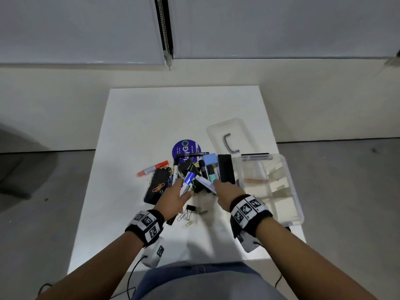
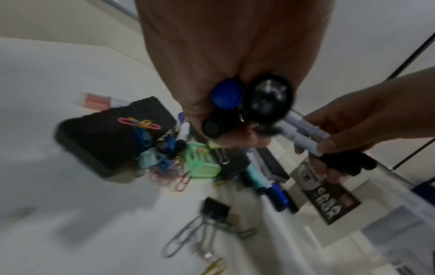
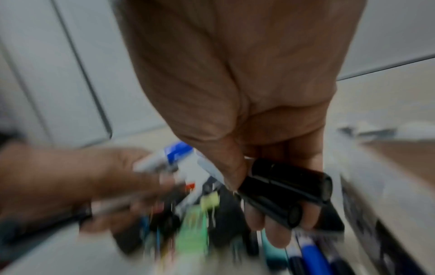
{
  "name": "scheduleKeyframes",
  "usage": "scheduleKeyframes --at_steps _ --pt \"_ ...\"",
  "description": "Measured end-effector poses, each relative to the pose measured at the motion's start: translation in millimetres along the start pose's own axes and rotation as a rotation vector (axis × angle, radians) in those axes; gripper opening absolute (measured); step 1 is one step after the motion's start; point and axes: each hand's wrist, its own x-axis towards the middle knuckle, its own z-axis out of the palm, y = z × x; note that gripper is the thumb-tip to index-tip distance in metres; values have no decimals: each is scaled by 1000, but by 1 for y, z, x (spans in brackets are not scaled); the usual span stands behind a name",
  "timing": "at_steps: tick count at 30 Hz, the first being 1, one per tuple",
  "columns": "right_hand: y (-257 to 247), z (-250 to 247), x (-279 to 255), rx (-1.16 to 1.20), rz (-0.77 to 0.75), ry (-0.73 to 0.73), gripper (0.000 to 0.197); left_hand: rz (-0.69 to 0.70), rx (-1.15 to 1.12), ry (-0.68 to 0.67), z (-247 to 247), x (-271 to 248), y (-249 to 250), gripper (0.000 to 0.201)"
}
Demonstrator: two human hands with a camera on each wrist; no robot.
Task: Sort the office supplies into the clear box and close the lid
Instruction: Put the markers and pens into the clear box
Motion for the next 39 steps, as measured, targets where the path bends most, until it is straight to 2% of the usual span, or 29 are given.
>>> scheduleKeyframes --at_steps 3,5,7,9,11,13,16,19,22,26,30,33,35,37,39 --pt "39 -35 -24 97 -1 97 31 71 35 -24 11 6 27 38" --pt "74 -49 -37 41 39 207 35 99 46 -75 20 8 47 42" --pt "109 -52 -46 -105 119 240 38 97 37 -102 28 9 69 50" --pt "134 -47 -49 -275 176 173 36 92 44 -126 37 11 92 47" --pt "145 -34 -43 -329 170 81 34 132 97 -153 48 18 113 33" --pt "146 -20 -35 -261 112 28 34 197 213 -183 60 28 131 24" --pt "149 -13 -29 -48 61 -38 35 263 514 -240 78 44 153 21" --pt "167 -19 -31 65 140 -2 36 303 764 -303 99 59 169 15" --pt "182 -24 -39 163 236 95 35 365 904 -324 125 68 177 28" --pt "167 -24 -44 235 212 268 28 416 860 -279 136 68 168 29" --pt "131 -17 -36 414 92 348 19 524 534 -141 103 56 140 16" --pt "94 -12 -26 503 -26 467 19 378 257 42 63 56 97 17" --pt "65 -6 -16 517 -71 474 20 250 227 170 39 62 60 21" --pt "37 6 1 489 -47 348 20 114 340 252 19 71 30 21" --pt "16 22 18 445 73 136 27 -35 436 265 6 79 12 24"
